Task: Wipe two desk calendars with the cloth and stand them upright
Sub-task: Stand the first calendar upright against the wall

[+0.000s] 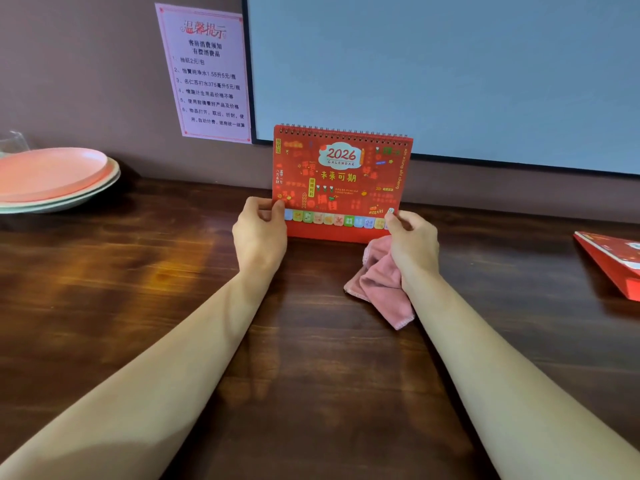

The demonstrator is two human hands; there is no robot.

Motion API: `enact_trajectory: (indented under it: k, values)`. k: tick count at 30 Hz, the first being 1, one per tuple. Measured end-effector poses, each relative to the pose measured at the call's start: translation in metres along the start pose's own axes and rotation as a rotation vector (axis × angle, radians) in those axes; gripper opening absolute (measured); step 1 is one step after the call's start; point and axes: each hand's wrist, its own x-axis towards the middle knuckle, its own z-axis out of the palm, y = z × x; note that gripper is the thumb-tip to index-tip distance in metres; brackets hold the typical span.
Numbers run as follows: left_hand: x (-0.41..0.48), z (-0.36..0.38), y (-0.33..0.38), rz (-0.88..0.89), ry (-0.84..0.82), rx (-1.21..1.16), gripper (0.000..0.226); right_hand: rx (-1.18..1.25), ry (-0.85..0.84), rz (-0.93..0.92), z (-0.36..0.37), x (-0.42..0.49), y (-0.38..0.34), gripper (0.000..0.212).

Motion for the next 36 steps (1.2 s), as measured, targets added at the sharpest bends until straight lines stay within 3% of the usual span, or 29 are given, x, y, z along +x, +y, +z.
enact_trajectory:
  k: [14, 28, 33, 36]
  values:
    - [-0.008, -0.001, 0.008, -0.038, -0.022, 0.012, 0.021, -0.153, -0.031, -0.010, -0.005, -0.004, -0.002, 0.038]
    - [-0.010, -0.003, 0.007, -0.057, 0.021, -0.014, 0.035, -0.056, -0.062, 0.025, -0.007, -0.004, -0.001, 0.034]
    - [-0.020, -0.009, 0.012, -0.160, 0.262, -0.148, 0.009, 0.103, 0.025, 0.062, -0.018, -0.019, -0.001, 0.029]
    - [-0.042, -0.003, 0.024, -0.194, 0.296, -0.185, 0.010, 0.280, -0.002, 0.190, -0.031, -0.037, -0.007, 0.013]
